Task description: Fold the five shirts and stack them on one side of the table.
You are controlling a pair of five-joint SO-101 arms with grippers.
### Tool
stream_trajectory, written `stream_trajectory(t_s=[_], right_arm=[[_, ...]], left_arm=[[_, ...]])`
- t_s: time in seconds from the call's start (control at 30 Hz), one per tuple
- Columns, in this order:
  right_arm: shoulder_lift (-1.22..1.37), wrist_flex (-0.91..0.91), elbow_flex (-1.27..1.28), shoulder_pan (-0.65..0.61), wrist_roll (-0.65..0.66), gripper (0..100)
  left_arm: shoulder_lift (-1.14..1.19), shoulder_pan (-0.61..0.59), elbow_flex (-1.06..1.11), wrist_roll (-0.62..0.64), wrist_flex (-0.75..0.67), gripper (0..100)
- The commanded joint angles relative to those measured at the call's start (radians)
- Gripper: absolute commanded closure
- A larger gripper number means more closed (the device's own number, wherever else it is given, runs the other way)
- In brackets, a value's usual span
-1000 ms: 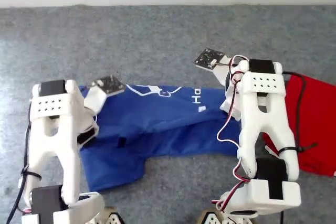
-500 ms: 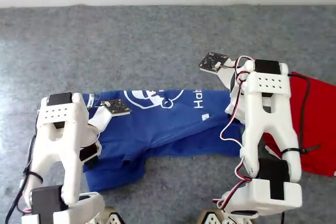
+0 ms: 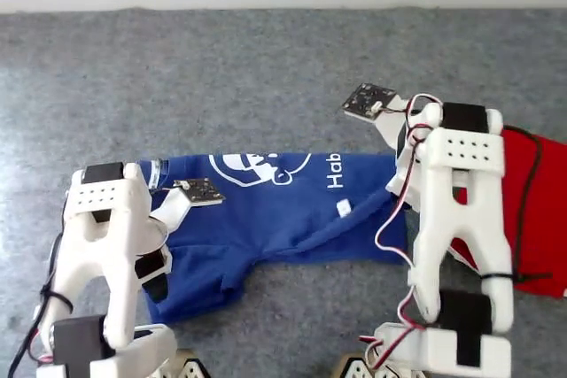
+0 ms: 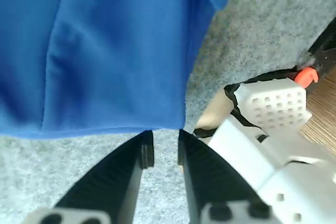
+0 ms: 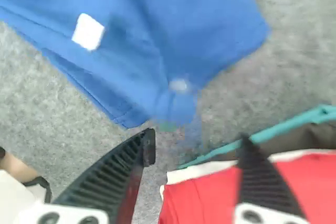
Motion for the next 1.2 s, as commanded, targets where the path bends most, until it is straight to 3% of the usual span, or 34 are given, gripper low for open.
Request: stream_trajectory(t_s=[0.0,0.23,0.3,0.43,0.53,0.6,0.87,1.17], right_arm=[[-0.104,0.005,-0.005,0.001,-0.04,64.4],[-0.162,-0.01,-0.006,0.005,-0.046,64.5],[-0.153,-0.056,-0.005,-0.001,-0.101,66.9],[-0.085,-0.153,0.008,-0.054,-0.242,85.2],[0.007,-0.154,0.008,-0.122,-0.31,99.8],[0.074,-0.153,0.008,-0.151,-0.345,95.7],[0.317,-0.071,0.008,-0.225,-0.474,98.8],[0.386,0.09,-0.008,-0.311,-0.491,98.8]], left_arm=[[-0.091,-0.003,-0.025,0.041,0.023,91],[-0.316,-0.089,-0.16,0.063,0.02,85],[-0.33,-0.117,-0.236,0.086,0.018,85],[-0.292,-0.118,-0.285,0.227,-0.011,89],[-0.245,-0.12,-0.28,0.252,-0.02,96],[-0.226,-0.124,-0.28,0.255,-0.017,99],[-0.221,-0.178,-0.28,0.255,-0.009,99],[-0.221,-0.19,-0.283,0.255,-0.011,99]])
